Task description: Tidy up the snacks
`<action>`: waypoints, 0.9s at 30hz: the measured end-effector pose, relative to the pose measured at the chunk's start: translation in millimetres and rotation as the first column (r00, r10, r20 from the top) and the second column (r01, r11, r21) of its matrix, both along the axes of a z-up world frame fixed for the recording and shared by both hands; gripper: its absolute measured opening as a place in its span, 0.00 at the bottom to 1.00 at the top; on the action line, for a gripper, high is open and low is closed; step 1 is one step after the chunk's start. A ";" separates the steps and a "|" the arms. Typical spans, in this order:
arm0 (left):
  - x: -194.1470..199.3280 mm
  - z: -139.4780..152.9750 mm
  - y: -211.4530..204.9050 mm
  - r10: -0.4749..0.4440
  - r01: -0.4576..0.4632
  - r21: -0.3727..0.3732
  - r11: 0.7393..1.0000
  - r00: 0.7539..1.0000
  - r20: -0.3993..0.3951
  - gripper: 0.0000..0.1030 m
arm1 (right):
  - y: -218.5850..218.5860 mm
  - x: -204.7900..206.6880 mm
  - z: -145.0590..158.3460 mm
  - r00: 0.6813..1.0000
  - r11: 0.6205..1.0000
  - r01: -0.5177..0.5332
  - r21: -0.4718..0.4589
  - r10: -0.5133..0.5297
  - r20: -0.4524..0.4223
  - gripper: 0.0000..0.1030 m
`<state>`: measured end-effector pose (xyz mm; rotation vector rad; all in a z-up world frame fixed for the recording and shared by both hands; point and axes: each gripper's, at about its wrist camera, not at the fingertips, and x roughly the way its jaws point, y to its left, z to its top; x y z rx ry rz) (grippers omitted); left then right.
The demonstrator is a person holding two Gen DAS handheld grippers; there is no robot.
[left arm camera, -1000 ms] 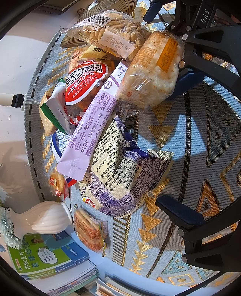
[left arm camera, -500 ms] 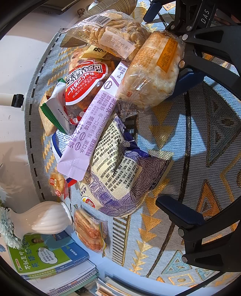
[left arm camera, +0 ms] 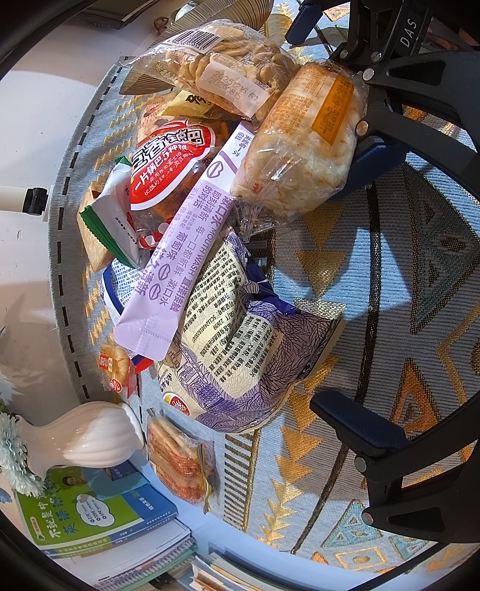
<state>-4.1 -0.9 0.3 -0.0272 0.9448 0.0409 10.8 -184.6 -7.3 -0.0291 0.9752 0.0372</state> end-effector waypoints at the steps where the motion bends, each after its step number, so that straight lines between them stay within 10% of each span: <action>1: -0.1 0.1 -0.2 0.000 0.000 0.000 1.000 1.000 0.000 1.00 | 0.1 0.0 0.0 1.000 1.000 0.000 0.000 0.000 0.000 1.00; 13: -17.6 0.5 3.7 -0.024 0.024 0.002 1.000 1.000 -0.006 1.00 | -8.6 -6.0 2.6 0.998 0.998 -0.053 0.023 0.054 -0.031 1.00; 19: -63.8 10.1 2.3 -0.091 0.092 0.004 0.996 0.996 -0.024 1.00 | -47.6 -34.8 19.2 0.996 0.938 -0.077 0.338 0.085 -0.010 1.00; 27: -40.1 14.7 -39.6 -0.181 0.181 -0.056 0.982 0.983 0.000 1.00 | -47.0 -11.0 45.5 0.995 0.852 -0.096 0.515 0.078 0.056 1.00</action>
